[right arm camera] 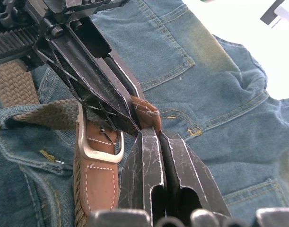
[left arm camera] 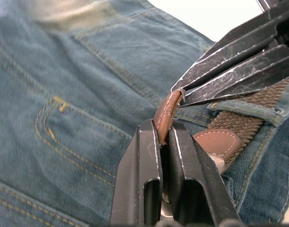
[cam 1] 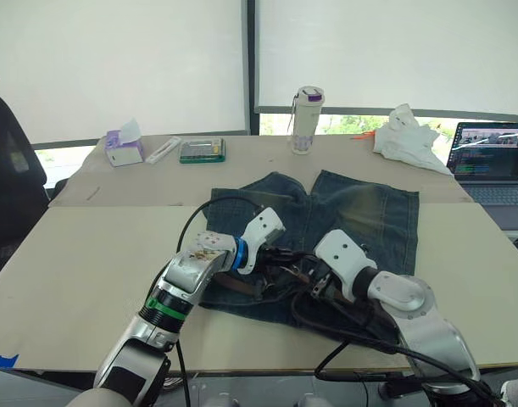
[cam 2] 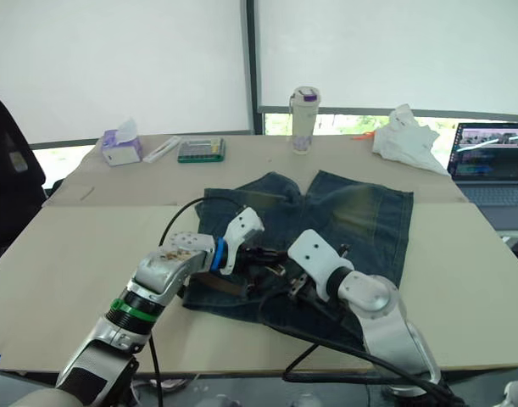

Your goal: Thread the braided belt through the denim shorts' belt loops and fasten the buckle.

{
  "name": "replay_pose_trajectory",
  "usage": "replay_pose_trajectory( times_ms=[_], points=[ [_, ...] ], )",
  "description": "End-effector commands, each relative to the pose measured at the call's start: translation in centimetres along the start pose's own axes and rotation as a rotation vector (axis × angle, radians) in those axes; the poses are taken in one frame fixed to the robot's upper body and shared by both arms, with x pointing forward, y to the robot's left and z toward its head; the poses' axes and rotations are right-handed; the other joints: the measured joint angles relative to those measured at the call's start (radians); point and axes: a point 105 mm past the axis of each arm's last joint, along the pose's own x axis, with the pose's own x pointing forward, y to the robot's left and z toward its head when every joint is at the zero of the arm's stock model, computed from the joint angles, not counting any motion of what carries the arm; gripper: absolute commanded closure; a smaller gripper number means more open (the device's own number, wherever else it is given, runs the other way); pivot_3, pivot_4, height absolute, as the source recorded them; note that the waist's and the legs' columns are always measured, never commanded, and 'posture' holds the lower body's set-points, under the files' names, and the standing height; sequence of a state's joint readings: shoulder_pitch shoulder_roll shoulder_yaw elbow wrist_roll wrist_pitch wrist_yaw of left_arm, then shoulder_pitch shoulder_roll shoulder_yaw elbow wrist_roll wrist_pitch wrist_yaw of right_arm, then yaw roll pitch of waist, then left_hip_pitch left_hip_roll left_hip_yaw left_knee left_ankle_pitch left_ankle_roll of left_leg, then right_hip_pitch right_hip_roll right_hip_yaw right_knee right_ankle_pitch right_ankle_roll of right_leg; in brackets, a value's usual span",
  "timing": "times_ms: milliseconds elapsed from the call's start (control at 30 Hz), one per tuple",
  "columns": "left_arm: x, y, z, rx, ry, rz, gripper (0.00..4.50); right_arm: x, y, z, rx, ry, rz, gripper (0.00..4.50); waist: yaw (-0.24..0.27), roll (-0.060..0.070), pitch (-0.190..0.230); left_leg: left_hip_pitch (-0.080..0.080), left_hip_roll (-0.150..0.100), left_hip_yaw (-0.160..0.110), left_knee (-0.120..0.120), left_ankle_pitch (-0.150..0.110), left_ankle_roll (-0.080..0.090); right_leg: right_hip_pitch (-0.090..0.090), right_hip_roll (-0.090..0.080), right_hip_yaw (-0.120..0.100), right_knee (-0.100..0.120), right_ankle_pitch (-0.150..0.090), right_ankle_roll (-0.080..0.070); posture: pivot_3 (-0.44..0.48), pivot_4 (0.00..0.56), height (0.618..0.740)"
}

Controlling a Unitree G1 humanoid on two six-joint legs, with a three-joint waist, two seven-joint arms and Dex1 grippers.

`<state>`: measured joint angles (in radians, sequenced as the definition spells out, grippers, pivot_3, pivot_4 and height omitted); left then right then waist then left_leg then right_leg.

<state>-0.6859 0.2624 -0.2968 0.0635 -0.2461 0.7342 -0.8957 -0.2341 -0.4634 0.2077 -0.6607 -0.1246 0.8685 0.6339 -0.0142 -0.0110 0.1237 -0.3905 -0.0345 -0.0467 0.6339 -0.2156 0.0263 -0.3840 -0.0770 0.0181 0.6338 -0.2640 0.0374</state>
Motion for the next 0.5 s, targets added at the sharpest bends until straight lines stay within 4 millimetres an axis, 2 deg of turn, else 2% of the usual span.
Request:
replay_pose_trajectory(
  times_ms=[33,200,267,300,367,400,433,500],
  points=[
    [-0.6,-1.3,5.0,0.098,-0.189,-0.036,4.5,0.8,3.3,-0.5,0.107,-0.007,0.155,4.48,0.001,0.0,0.0,0.0,0.0,0.0,0.0,0.0,0.0,0.0,0.0,0.0,0.0,0.0,0.0,0.0,0.15,0.74],
    [-0.8,-1.2,4.1,0.121,-0.16,-0.02,4.5,-1.3,1.3,0.9,0.272,-0.126,0.032,4.48,0.003,0.0,0.0,-0.001,0.0,-0.001,0.0,0.0,0.0,0.0,0.0,0.0,0.0,0.0,0.0,0.0,0.15,0.74],
    [-0.8,-1.3,4.0,0.121,-0.159,-0.021,4.5,-2.0,1.5,1.3,0.298,-0.151,0.044,3.81,0.003,0.0,0.0,-0.001,0.0,-0.001,0.0,0.0,0.0,0.0,-0.001,0.001,0.0,0.0,0.0,0.0,0.15,0.74],
    [-0.8,-1.3,3.9,0.122,-0.157,-0.022,4.5,-2.2,1.3,1.1,0.291,-0.144,0.019,3.58,0.003,0.0,0.0,-0.001,0.0,-0.001,0.0,0.0,0.0,0.0,-0.001,0.001,0.0,0.0,0.0,0.0,0.15,0.74],
    [-0.9,-1.3,3.9,0.12,-0.156,-0.021,4.5,-2.4,0.6,0.8,0.294,-0.126,-0.042,2.84,0.003,0.0,0.0,0.0,0.0,-0.001,-0.001,0.0,0.0,0.0,-0.001,0.001,0.0,0.0,0.0,0.0,0.15,0.74],
    [-0.9,-1.2,3.8,0.123,-0.153,-0.018,4.5,-2.5,1.0,0.7,0.291,-0.122,-0.021,2.55,0.003,0.0,0.0,0.0,0.0,-0.001,-0.001,0.0,0.0,0.0,-0.001,0.001,0.0,0.0,0.0,0.0,0.15,0.74],
    [-0.9,-1.1,3.7,0.124,-0.151,-0.015,4.5,-2.6,1.3,0.7,0.294,-0.121,-0.003,2.55,0.003,0.0,0.0,0.0,0.0,-0.001,-0.001,0.0,0.0,0.0,-0.001,0.001,0.0,0.0,0.0,0.0,0.15,0.74],
    [-0.8,-1.0,3.5,0.126,-0.144,-0.01,4.5,-2.9,1.9,0.7,0.318,-0.123,0.022,2.93,0.002,0.0,0.0,0.0,0.0,-0.001,-0.001,0.0,0.0,0.0,-0.001,0.001,0.0,0.0,0.0,0.0,0.15,0.74]
  ],
)
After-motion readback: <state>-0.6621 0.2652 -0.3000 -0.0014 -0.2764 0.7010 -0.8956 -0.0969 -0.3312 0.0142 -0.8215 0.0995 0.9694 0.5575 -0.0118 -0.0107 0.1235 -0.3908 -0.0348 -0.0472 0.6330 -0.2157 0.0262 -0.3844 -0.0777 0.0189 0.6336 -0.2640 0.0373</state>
